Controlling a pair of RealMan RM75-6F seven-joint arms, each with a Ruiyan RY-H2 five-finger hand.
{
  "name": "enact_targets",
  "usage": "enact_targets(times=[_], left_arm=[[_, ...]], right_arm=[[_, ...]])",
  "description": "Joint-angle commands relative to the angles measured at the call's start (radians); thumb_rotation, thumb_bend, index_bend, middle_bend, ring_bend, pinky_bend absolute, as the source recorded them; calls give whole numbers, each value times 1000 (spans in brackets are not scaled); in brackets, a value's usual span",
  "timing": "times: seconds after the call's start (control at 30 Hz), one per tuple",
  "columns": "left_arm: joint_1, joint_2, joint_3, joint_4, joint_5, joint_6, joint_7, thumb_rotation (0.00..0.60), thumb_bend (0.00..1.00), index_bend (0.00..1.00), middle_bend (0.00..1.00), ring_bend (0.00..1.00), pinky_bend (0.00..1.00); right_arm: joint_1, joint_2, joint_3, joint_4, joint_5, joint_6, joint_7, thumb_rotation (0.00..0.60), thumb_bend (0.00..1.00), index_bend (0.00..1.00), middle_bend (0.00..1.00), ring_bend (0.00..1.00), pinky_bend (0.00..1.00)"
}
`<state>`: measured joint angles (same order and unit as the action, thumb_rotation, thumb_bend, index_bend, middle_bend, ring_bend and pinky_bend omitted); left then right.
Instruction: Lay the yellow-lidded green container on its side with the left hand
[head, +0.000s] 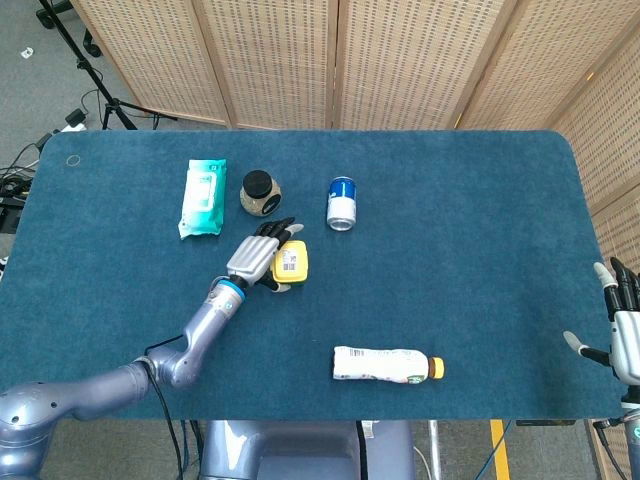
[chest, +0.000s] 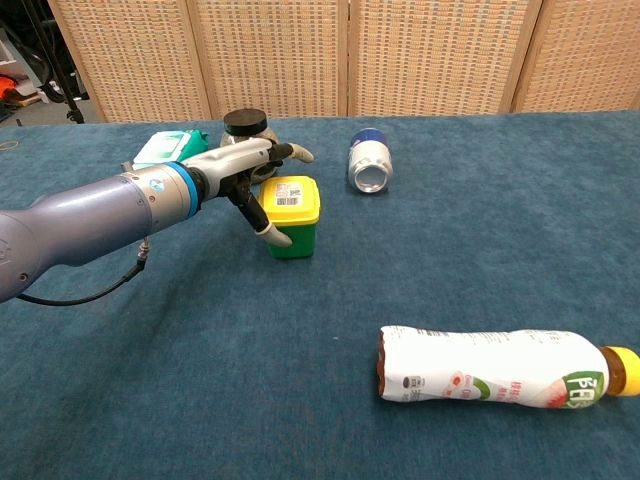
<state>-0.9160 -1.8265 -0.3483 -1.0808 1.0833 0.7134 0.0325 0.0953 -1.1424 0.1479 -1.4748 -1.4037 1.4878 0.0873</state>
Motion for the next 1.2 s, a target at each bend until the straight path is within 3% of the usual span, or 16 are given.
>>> enact_targets(times=[0.03, 0.23, 0.37, 0.53, 0.73, 0.9, 0.97, 1.03, 1.2], left_arm=[[-8, -9, 2, 17, -6, 4, 0, 600, 0, 258, 316, 305, 316], [-8, -12, 6, 18, -23, 26, 16, 600, 4, 460, 482, 471, 459], [8, 21, 13, -21, 4, 57, -3, 600, 6, 491, 503, 492, 468], [43, 137, 36, -120, 93, 83, -74, 600, 0, 491, 503, 492, 468], [90, 336, 106, -236, 251, 79, -221, 600, 1, 490, 503, 492, 468], [110, 483, 193, -295, 397, 61, -384, 600, 14, 495, 503, 492, 468], [109, 581, 273, -326, 520, 54, -488, 600, 30, 505, 503, 492, 468], [102, 625, 325, -326, 606, 73, -548, 600, 43, 511, 502, 492, 468], [108, 667, 485, -196, 901, 274, -556, 600, 81, 521, 503, 491, 468]], right_arm=[[0, 0, 1, 0, 0, -1, 0, 600, 0, 0, 0, 0, 0], [-1, -1, 1, 2, 1, 0, 3, 600, 0, 0, 0, 0, 0], [-1, -2, 1, 3, 1, -2, 3, 600, 0, 0, 0, 0, 0], [-1, -4, -3, 4, -5, -2, -3, 600, 0, 0, 0, 0, 0], [0, -14, -8, 4, -10, -2, -26, 600, 0, 0, 0, 0, 0], [1, -25, -12, -2, -14, 2, -57, 600, 0, 0, 0, 0, 0], [2, -35, -14, -1, -14, 3, -82, 600, 0, 0, 0, 0, 0], [3, -41, -14, 0, -11, 2, -95, 600, 0, 0, 0, 0, 0], [7, -61, -7, 8, 2, 2, -137, 600, 0, 0, 0, 0, 0]])
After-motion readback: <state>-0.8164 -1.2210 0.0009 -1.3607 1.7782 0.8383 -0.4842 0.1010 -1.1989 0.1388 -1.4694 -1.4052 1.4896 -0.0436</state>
